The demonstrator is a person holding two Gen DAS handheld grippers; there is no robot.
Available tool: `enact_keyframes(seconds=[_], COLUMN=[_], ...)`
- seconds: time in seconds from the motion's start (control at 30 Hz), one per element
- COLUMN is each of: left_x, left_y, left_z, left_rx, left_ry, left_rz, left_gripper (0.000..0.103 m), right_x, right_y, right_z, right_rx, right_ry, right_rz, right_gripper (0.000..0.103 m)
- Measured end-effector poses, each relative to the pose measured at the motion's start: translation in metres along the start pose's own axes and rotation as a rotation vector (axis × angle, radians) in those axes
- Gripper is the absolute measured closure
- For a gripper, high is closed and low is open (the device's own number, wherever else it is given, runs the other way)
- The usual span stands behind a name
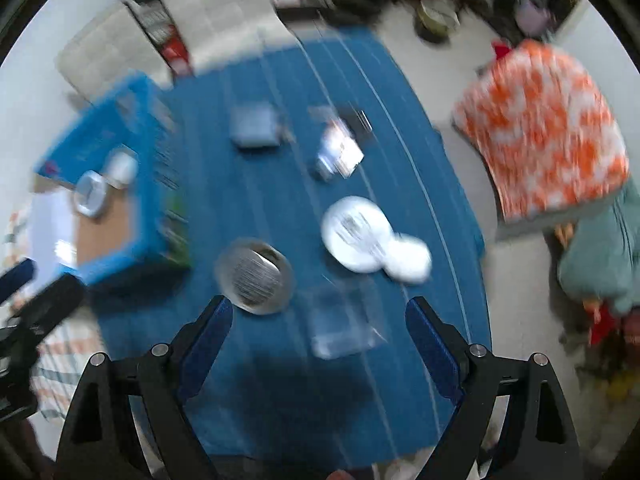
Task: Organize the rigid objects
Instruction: 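Grasp the metal strainer cup with the left tool while the right tool grasps the clear box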
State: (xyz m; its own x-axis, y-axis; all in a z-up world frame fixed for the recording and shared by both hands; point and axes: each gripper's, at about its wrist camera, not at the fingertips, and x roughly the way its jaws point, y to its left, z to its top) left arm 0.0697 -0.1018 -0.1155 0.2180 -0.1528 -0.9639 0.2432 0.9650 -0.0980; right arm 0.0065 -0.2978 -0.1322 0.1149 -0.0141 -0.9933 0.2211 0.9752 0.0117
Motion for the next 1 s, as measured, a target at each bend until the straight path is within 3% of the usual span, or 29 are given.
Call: enact_keyframes(seconds=[0.07, 0.2, 0.37, 0.43, 0.47, 0.73, 1.0], left_x=[0.027, 0.057, 0.083, 0.086, 0.087, 0.113, 0.175], left_y=[-0.021, -0.046, -0.052, -0.051, -0.053, -0.080, -0.100], left_z=[-0.004, -0.012, -0.015, -0.016, -0.015, -0.010, -0.003], left_rx=[0.027, 0.059, 0.054, 0.046, 0.047, 0.055, 0.026], left_ry=[0.052, 0.108, 0.153, 0.159, 0.158, 0.183, 0.298], left_rz=[0.014, 0.054, 0.096, 0.092, 0.095, 0.027, 0.017], left_gripper=[0.001, 0.001, 0.002, 0.002, 0.002, 0.002, 0.002], right_x=[0.037, 0.084, 0.129, 0.140, 0.141, 0.134, 0.133], right_y=[-0.017, -0.021, -0.026, -0.031, -0.035, -0.092, -0.111], right_z=[-0.008, -0.015, -0.018, -0.021, -0.023, -0.029, -0.027], right_rx=[0.019, 0.016, 0.055, 0.066, 0.070, 0.141, 0.178], right_ry=[0.073, 0.134, 0.203, 0.223, 0.225, 0.201, 0.209], right_rz=[0.002, 0.019, 0.025, 0.030, 0.041, -0.014, -0.032], right_gripper=[0.012, 0.012, 0.012, 0.024, 0.028, 0.029, 0.030])
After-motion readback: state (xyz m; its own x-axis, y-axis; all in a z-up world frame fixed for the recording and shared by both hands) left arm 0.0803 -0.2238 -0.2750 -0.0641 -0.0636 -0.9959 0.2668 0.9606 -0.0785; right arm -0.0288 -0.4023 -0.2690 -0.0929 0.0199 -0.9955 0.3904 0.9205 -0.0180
